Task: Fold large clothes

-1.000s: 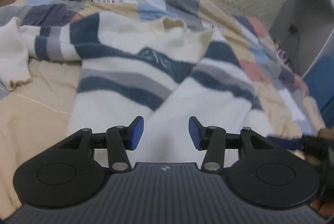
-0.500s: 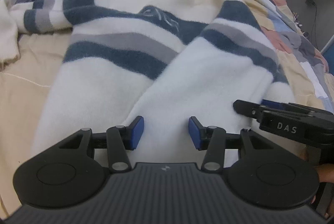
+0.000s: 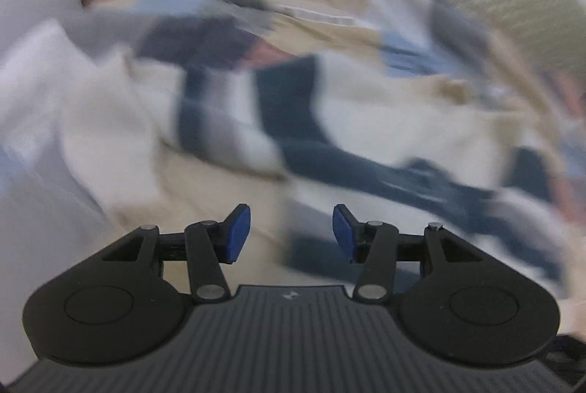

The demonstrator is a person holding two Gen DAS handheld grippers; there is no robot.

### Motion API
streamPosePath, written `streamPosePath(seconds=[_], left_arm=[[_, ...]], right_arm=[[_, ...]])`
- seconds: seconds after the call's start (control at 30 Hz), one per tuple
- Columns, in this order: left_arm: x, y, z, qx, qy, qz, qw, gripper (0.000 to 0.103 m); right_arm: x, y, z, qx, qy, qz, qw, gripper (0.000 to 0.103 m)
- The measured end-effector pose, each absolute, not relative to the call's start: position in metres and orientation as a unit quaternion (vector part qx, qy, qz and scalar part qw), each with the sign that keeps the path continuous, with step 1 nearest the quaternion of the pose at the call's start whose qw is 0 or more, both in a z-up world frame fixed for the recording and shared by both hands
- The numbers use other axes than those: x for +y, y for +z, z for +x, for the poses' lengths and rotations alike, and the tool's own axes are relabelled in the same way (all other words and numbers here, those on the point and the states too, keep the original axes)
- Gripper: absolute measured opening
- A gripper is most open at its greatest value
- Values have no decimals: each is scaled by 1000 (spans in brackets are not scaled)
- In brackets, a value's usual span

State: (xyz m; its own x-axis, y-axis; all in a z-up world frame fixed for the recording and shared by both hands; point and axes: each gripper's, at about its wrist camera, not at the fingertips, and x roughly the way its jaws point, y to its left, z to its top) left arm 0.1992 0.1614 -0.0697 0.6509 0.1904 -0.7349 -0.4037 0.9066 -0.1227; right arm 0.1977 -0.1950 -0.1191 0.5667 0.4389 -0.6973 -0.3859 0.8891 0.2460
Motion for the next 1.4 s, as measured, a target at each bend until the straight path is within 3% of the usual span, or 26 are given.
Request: streamPosePath(seconds=[0.2, 0.43, 0.5, 0.57, 0.6, 0.9, 1.17, 1.4], left_arm=[[217, -99, 229, 422, 228, 23, 877, 56], [241, -142, 231, 463, 220, 22, 859, 56], [242, -144, 230, 459, 243, 24, 854, 40], [248, -138, 227, 458, 265, 12, 848, 12], [251, -133, 226, 460, 270, 0, 846, 8], [217, 7, 209, 388, 246, 46, 887, 6], [102, 153, 182, 312, 142, 145, 928, 6], [-37, 178, 155, 280, -8, 191, 941, 6]], right_arm=[[-198, -120, 203, 409, 241, 58, 878, 51], [-196, -123, 208, 410, 240, 66, 877, 50], [-196, -124, 211, 409, 240, 68, 878, 50], [-194, -125, 214, 410, 238, 71, 877, 50], [-194, -125, 215, 410, 237, 72, 878, 50], [-201, -118, 212, 409, 230, 81, 879, 50], [-216, -103, 193, 397, 230, 103, 882, 50], [-255, -89, 178, 374, 215, 155, 889, 51]])
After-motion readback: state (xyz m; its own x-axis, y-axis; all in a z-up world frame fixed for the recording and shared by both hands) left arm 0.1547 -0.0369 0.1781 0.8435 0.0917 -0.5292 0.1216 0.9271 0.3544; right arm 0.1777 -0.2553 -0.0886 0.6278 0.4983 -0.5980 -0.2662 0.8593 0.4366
